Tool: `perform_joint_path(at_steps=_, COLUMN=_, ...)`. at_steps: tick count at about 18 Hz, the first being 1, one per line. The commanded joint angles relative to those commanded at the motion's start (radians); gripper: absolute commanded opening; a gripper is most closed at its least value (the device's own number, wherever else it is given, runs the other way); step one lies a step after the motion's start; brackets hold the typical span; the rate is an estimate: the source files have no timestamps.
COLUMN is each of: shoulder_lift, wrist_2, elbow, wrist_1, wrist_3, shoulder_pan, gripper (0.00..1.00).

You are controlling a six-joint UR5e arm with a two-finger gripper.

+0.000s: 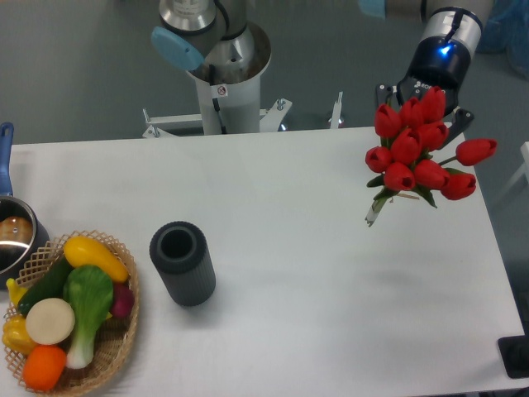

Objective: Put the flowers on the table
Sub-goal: 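Hold the red tulip bunch in the gripper, raising it slightly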

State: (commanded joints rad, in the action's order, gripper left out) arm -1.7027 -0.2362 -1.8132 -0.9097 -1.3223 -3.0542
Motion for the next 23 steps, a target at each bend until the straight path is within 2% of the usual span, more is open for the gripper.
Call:
perform_joint_path(at_steps=8, shoulder_lift=0.015, wrist_2=-0.002, elbow=-0.001, wrist_1=0.000, wrist_3=0.003, shoulder_pan=-0.009, gripper=0.36)
perform_joint_path(at_steps=12, shoulder_lift=0.029, wrist_2=-0.072, elbow=-0.005, wrist_1=0.000, wrist_3=0.008, shoulder_pan=-0.008, gripper=0.36)
perform_joint_path(at_steps=18, shoulder_lift=0.040, wrist_2=-0.089, elbow=0.006, wrist_1=0.002, wrist_3=0.040, shoulder_pan=-0.006, gripper=0.36)
perform_joint_path(at_steps=23, shoulder_lift=0.087, wrist_2=-0.267, elbow=0.006, wrist_1=0.000, wrist_3=0.113, shoulder_pan=-0.002, gripper=0.36)
